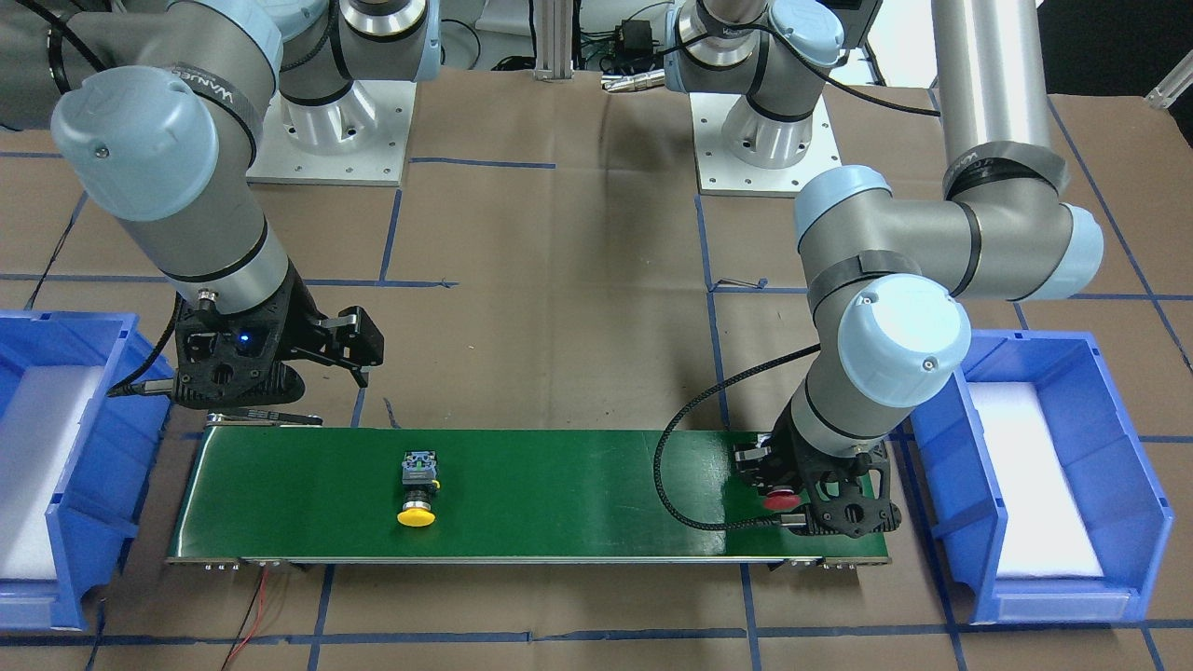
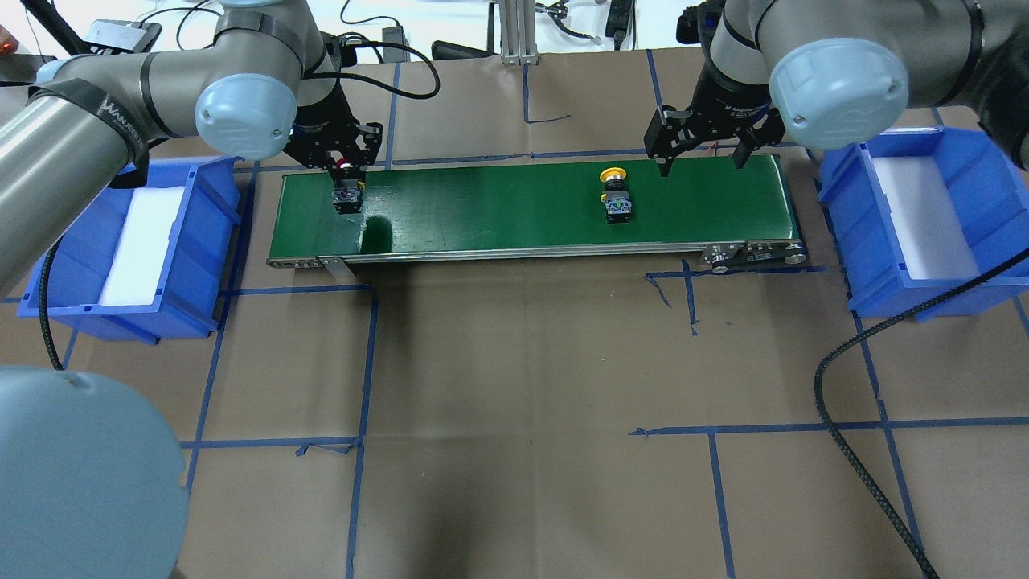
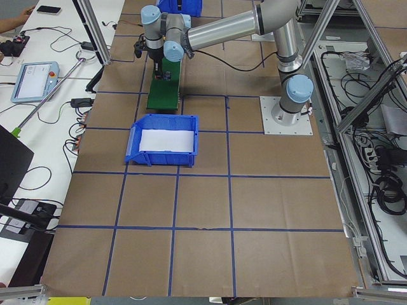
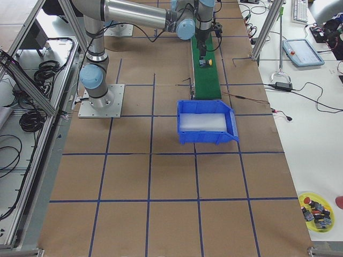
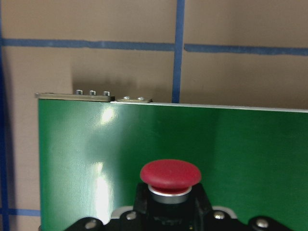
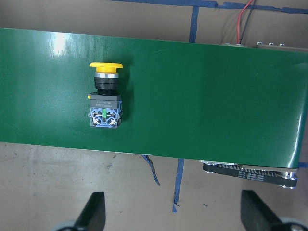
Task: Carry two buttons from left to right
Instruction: 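Place the red button on the belt while the right gripper descends over the yellow button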
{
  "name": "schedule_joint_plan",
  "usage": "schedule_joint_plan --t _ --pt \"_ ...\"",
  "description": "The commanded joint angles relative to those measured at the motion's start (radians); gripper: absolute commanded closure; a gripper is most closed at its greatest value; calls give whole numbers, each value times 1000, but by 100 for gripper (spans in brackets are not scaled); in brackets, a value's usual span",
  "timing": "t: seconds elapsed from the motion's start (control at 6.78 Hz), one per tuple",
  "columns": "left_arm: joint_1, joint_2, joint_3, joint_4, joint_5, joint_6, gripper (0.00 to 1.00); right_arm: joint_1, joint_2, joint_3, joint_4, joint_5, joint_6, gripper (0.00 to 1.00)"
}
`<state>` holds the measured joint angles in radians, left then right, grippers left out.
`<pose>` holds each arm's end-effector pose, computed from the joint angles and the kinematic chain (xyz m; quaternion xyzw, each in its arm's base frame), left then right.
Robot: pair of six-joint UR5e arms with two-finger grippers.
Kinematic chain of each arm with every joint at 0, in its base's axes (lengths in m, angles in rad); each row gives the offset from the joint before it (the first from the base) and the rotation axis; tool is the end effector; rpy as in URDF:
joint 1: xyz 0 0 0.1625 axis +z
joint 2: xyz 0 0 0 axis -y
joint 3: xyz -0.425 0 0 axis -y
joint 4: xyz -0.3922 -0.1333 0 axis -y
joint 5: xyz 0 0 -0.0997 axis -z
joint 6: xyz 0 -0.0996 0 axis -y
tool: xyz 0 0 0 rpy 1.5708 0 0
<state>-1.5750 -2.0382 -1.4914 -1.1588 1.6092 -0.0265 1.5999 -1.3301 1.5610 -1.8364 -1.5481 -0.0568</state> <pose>-0.1322 -0.6560 0.2964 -0.0114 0.9997 -0.0123 0.0190 0.1526 -0.5820 0.3894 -0.0431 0.9989 -0.0175 0.0111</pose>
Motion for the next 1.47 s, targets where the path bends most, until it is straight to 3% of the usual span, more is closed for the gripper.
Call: schedule_joint_plan --t 0.0,0.15,0.29,0.44,0.88,1.33 --pt "7 -5 -100 167 -2 22 89 0 2 4 3 -1 0 0" --pt "7 -5 -105 171 0 19 88 0 2 5 8 -3 0 0" --pt "7 -7 -104 172 1 10 59 0 2 5 12 -4 0 0" --pt "7 -8 -101 172 -2 -6 1 0 2 5 14 -6 0 0" --pt "7 21 -60 130 3 -9 0 -2 17 -2 -18 0 -2 0" --pt "6 108 104 -204 -2 -9 0 -70 126 -18 -136 -1 -20 0"
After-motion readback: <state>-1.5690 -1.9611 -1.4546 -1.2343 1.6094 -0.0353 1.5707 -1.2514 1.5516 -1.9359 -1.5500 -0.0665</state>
